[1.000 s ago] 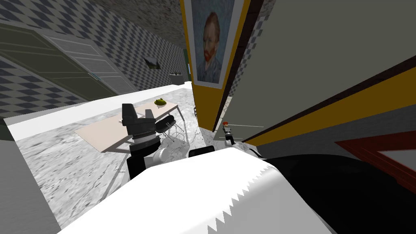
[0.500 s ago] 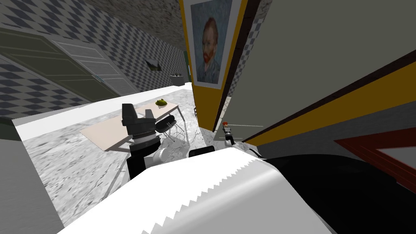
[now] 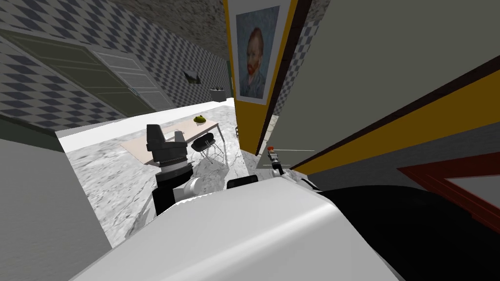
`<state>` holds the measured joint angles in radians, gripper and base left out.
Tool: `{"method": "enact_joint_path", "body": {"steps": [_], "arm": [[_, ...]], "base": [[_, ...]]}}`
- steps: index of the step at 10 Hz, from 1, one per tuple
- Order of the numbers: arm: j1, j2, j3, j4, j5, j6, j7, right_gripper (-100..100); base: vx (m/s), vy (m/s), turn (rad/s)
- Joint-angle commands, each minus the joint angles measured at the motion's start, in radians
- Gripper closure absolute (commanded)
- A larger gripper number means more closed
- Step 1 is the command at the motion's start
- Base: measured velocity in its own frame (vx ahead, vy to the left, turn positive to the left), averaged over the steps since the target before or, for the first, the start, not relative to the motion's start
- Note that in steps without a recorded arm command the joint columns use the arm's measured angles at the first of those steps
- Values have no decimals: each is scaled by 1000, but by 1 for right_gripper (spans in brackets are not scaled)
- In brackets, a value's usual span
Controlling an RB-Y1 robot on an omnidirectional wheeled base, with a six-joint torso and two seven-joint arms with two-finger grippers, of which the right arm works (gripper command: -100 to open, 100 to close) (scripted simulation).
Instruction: Pull the door open
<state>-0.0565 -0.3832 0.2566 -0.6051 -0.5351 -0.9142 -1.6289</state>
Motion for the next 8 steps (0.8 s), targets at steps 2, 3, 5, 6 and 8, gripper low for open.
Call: {"method": "enact_joint_path", "body": {"steps": [2,3,5,6,8], "arm": [[25,-31,39,-22,16,-13,-47,100],[31,-44,56,-26,23,-21,-68,100],[34,-46,59,-26,24,-17,-69,100],[49,-63,84,-27,37,-39,-96,100],[60,-78,101,-29,46,-59,-116,100]], "base": [[-237,-34,112],[-235,-38,102],[-163,-41,54],[-146,-25,87],[-198,-66,100]]}}
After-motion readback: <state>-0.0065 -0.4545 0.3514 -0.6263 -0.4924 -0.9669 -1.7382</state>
